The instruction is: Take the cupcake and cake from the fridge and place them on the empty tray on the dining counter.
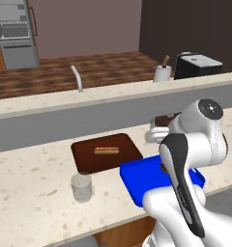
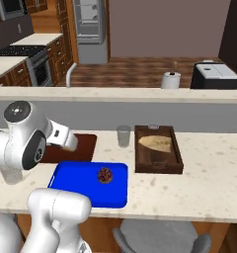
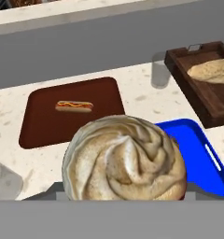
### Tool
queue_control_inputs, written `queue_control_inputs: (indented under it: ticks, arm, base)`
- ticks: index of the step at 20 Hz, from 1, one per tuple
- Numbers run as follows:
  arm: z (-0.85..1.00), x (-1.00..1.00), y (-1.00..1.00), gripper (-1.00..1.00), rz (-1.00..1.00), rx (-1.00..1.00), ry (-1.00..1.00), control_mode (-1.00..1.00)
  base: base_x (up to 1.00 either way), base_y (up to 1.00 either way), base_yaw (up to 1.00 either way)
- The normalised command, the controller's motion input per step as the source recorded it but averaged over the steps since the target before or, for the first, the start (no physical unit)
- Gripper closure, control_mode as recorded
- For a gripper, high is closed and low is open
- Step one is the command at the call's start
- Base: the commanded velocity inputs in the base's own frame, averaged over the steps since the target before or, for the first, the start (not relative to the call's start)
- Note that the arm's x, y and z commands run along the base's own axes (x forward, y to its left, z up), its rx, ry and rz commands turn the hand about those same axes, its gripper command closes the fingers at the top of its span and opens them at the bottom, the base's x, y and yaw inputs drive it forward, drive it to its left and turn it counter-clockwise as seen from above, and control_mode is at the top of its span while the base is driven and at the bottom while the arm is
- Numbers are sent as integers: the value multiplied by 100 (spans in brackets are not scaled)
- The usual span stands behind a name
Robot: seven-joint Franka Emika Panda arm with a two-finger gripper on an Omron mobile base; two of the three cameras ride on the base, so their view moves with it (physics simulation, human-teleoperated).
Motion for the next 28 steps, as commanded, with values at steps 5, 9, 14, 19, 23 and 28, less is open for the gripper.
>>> queue_control_inputs:
  ticks: [5,9,14,19,23,28]
  arm:
    - [-53,16,0,100,3,0,3,-100]
    - [-69,0,1,100,4,0,0,-100]
    - [-59,0,3,100,2,0,0,-100]
    - [-66,0,14,100,0,0,0,-100]
    - [-66,0,13,100,0,0,0,-100]
    - [-64,0,0,100,0,0,-3,-100]
  base:
    - [0,0,0]
    - [0,0,0]
    - [0,0,0]
    - [0,0,0]
    - [0,0,0]
    - [0,0,0]
